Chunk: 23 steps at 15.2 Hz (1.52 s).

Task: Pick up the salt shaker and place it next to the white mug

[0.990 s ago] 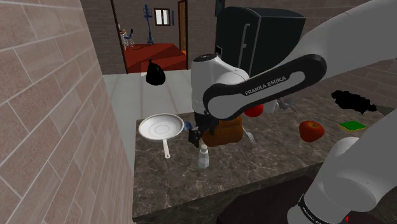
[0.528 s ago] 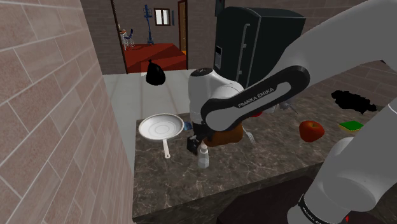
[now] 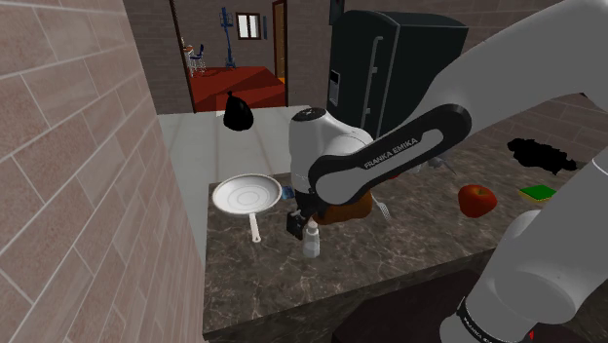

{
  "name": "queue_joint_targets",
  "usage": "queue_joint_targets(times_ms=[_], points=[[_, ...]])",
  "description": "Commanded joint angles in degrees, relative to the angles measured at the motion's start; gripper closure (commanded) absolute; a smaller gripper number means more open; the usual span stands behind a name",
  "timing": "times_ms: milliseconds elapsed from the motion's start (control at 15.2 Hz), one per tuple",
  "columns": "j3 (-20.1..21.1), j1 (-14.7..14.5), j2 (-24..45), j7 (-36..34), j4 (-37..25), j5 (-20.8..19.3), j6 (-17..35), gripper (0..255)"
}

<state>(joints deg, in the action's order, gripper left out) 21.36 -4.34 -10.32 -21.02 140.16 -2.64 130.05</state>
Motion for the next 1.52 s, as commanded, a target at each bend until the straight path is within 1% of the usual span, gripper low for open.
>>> queue_joint_targets(times_ms=[0,66,660,1452], points=[[0.0,0.0,0.01,0.0,0.0,-0.01,0.02,0],[0.0,0.0,0.01,0.0,0.0,-0.01,0.02,255],[0.0,0.0,0.01,0.0,0.0,-0.01,0.02,255],[-1.01,-0.45,-5.01,2.34,-5.12,2.07,-9.79,255]])
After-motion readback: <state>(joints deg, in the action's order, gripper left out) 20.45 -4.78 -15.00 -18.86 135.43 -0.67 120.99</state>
